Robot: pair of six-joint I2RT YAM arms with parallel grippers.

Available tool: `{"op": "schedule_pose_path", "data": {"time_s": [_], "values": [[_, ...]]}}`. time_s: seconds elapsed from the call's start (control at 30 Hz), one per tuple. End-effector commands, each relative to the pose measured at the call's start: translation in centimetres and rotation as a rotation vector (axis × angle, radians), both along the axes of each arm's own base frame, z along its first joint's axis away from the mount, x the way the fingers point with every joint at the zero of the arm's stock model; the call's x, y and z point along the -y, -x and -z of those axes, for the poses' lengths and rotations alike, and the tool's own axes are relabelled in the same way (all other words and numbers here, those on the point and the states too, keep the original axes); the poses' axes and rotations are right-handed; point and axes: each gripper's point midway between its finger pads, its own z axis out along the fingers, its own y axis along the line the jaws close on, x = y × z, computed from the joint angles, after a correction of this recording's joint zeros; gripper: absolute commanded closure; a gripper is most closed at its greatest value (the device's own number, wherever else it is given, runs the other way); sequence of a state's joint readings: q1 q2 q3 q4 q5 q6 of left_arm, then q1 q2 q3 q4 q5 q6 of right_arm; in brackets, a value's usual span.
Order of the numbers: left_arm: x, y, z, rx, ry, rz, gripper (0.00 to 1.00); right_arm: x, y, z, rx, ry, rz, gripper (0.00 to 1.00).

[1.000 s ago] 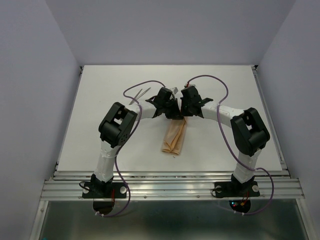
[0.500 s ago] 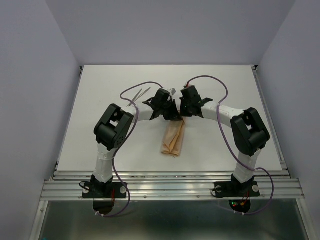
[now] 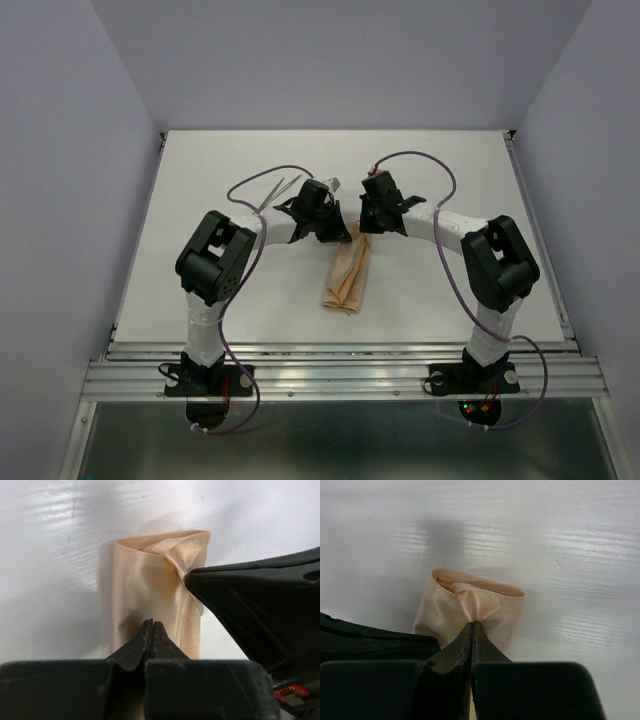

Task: Fold the napkin into a case and place the utensils inside
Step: Stuff the top corner of the smaller-rectangle-folded napkin into the folded napkin.

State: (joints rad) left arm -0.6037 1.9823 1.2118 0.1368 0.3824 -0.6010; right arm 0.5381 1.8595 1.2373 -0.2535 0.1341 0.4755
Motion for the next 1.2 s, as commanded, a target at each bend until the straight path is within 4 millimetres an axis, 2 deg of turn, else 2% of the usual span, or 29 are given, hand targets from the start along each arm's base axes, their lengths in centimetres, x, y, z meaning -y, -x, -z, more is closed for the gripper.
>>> {"op": "schedule_pose_path", "data": {"time_s": [0.0,0.37,0.47,0.67,0.77,0.9,0.93,1.0,1.03,1.07,1.13,1.17], "values": [[-0.3,-0.8,-0.1,0.04,-0.012,-0.003,1.0,-1.5,-1.3,-2.0,0.055,-0.05,-0.009,0.99],[1.4,-1.1,0.9,0.011,0.011,0.031,1.0,-1.7,-1.4,-1.5,0.043,-0.054,-0.005,0.99],[1.4,-1.1,0.6,0.013,0.015,0.031,1.0,-1.4,-1.4,-2.0,0.055,-0.05,0.005,0.88],[1.5,-1.2,-0.8,0.034,0.032,0.029,1.0,-0.7,-1.4,-4.6,0.11,-0.058,0.028,0.58],[1.5,-1.2,-1.9,0.048,0.04,0.028,1.0,-0.1,-0.9,-6.0,0.135,-0.06,0.043,0.5],[1.2,-1.3,-3.3,0.07,0.039,0.018,1.0,0.8,0.5,-6.5,0.135,-0.068,0.061,0.48],[1.1,-1.2,-4.1,0.081,0.04,0.018,1.0,0.9,0.9,-6.3,0.126,-0.073,0.06,0.45],[0.8,-1.1,-4.6,0.091,0.03,0.008,1.0,1.5,2.4,-5.7,0.099,-0.083,0.071,0.44],[0.5,-1.0,-5.2,0.103,0.019,0.003,1.0,1.6,2.9,-6.1,0.1,-0.1,0.07,0.45],[0.3,-1.0,-5.7,0.114,0.013,0.0,1.0,2.0,4.0,-5.1,0.07,-0.105,0.077,0.44],[-0.5,-0.6,-6.5,0.137,-0.019,-0.009,1.0,2.0,5.6,-4.5,0.043,-0.145,0.07,0.45],[-0.7,-0.4,-6.9,0.148,-0.031,-0.013,1.0,1.6,5.7,-5.3,0.053,-0.177,0.065,0.45]]}}
